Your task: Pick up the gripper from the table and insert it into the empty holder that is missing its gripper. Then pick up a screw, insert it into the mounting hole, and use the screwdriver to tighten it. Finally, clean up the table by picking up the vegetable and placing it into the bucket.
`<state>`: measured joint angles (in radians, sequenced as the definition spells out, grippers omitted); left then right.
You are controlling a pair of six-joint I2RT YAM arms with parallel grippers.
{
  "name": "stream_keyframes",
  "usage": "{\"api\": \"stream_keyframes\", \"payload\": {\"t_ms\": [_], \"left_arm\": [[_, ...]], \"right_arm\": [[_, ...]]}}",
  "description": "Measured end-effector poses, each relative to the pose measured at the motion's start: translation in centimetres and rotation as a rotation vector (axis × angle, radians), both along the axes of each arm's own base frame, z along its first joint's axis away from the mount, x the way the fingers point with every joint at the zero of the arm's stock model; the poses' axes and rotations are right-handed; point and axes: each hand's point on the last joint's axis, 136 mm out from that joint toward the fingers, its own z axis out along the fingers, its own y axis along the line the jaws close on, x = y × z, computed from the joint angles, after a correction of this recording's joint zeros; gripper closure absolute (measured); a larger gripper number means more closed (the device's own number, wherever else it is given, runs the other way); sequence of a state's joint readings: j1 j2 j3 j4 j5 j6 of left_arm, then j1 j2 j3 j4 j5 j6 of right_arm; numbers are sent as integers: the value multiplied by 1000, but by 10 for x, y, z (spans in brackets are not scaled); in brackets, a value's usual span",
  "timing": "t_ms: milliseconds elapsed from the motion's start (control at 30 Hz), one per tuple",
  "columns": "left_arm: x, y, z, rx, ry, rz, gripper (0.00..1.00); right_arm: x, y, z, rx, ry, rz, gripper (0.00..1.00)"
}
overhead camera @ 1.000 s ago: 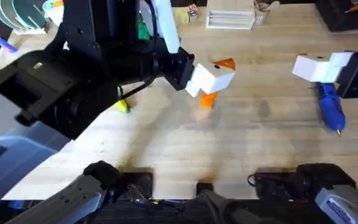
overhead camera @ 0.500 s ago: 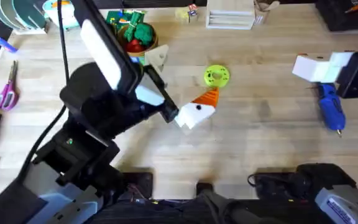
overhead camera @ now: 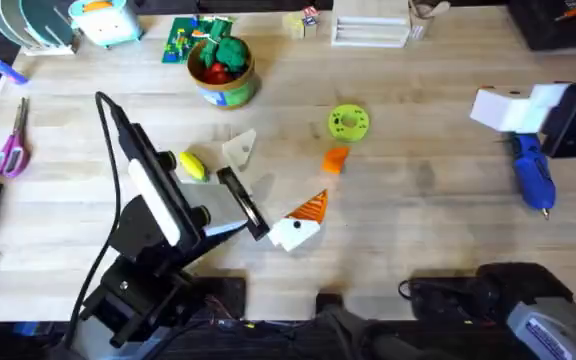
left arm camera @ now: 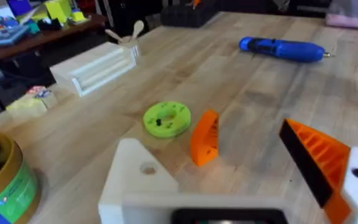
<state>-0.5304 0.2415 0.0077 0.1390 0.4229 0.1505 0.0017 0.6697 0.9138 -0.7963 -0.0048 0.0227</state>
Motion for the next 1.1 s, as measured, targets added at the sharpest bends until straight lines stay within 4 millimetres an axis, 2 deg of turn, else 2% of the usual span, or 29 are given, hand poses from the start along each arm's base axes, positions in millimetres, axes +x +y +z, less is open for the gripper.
{"api": "stream_keyframes", "payload": {"t_ms": [167, 400, 1100], "left_arm": [[-8, 5, -13, 26, 44, 0, 8], [-13, 7, 7, -23, -38, -3, 8], [-12, 7, 7, -22, -37, 1, 7]], "right_arm": [[0, 0, 0, 0, 0, 0, 10], [0, 0, 0, 0, 0, 0, 10], [0, 0, 0, 0, 0, 0, 12]]}}
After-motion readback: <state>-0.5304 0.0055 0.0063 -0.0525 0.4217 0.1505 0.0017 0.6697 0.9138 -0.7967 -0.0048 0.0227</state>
